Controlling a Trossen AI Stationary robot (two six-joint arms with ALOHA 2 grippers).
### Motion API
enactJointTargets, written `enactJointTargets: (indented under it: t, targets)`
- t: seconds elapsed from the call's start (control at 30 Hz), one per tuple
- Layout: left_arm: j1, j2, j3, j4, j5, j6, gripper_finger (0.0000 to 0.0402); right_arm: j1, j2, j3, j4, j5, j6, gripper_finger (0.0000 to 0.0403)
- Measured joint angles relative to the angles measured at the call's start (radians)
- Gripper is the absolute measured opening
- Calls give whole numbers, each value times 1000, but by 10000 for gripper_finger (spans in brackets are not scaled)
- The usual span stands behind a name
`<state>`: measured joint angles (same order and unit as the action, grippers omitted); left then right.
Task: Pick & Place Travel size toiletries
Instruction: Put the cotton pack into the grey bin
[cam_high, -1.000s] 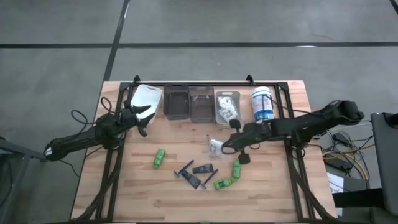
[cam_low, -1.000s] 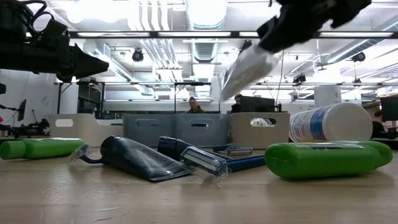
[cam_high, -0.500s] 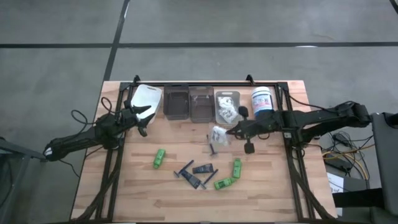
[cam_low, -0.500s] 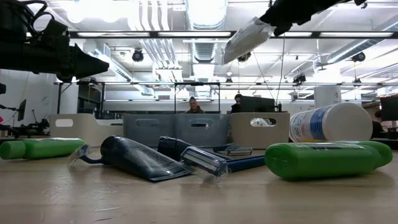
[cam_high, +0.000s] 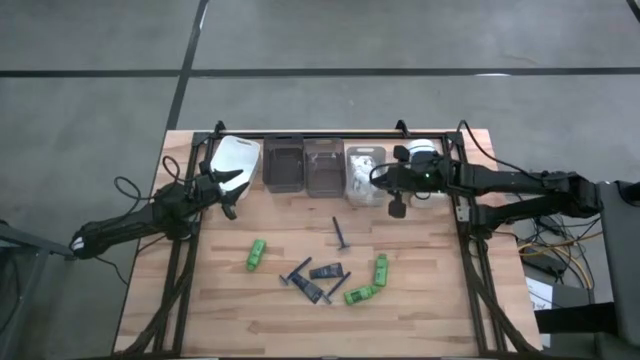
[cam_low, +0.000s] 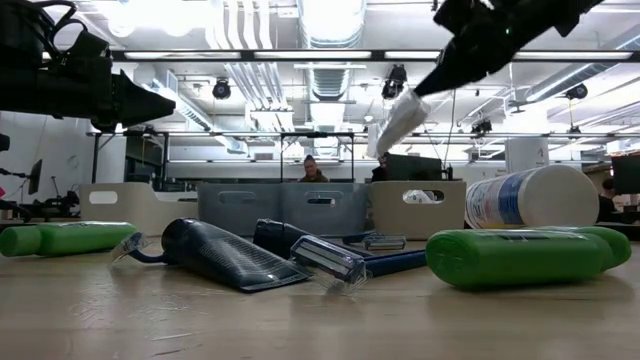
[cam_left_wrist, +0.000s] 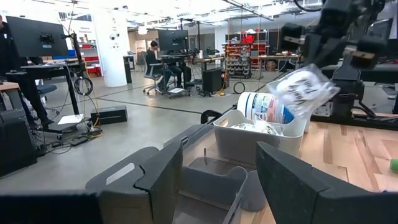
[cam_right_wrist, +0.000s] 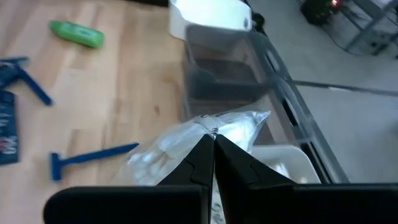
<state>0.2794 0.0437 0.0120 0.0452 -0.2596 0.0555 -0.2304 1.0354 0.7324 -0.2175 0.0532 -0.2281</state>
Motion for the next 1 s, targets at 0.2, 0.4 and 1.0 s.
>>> enactJointTargets:
  t: [0.2,0.4,1.0]
  targets:
    - [0,0,0,0,0,0,207,-66,-1,-93,102,2,7,8]
    - [0,0,0,0,0,0,207,-102,-1,-160,147,2,34,8]
    - [-1,0,0,0,0,0,206,-138,77,-290,335,0,34,8]
